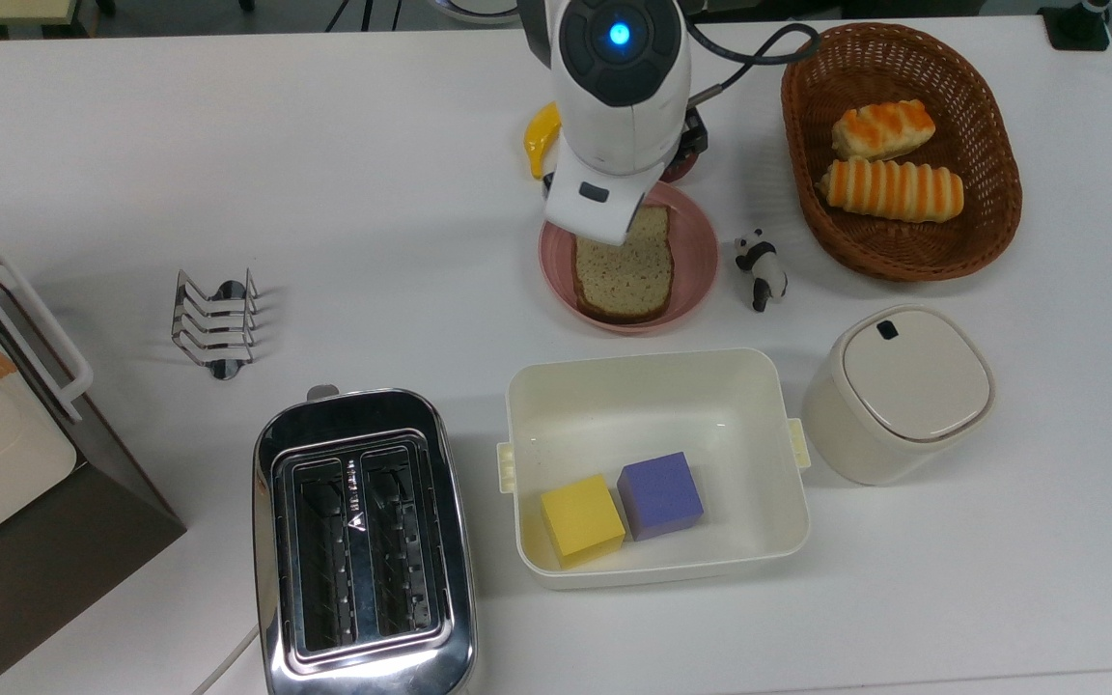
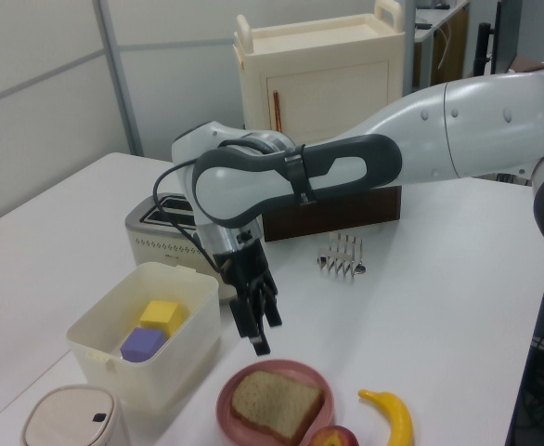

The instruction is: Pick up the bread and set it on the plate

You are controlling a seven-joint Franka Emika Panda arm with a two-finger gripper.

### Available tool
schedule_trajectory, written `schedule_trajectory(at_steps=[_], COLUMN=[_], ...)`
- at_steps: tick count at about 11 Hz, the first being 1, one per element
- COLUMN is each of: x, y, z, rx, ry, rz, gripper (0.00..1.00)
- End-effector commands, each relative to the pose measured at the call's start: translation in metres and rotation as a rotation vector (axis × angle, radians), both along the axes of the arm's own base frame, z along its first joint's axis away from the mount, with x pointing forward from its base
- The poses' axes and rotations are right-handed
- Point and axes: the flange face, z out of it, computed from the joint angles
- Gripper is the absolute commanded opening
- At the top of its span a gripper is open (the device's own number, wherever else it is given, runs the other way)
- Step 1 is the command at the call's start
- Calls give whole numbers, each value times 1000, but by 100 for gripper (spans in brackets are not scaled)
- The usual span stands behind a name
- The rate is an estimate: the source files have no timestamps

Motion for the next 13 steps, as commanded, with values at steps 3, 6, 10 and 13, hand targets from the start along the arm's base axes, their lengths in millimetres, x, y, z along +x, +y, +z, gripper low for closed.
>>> schedule_trajectory(at_steps=[3, 6, 10, 13], x=[7, 7, -1, -3], y=[-85, -163, -239, -246], z=[64, 101, 116, 128], rx=[-86, -95, -150, -222], ry=[-142, -195, -235, -271], rz=[-31, -158, -261, -260], gripper=[100, 100, 100, 100])
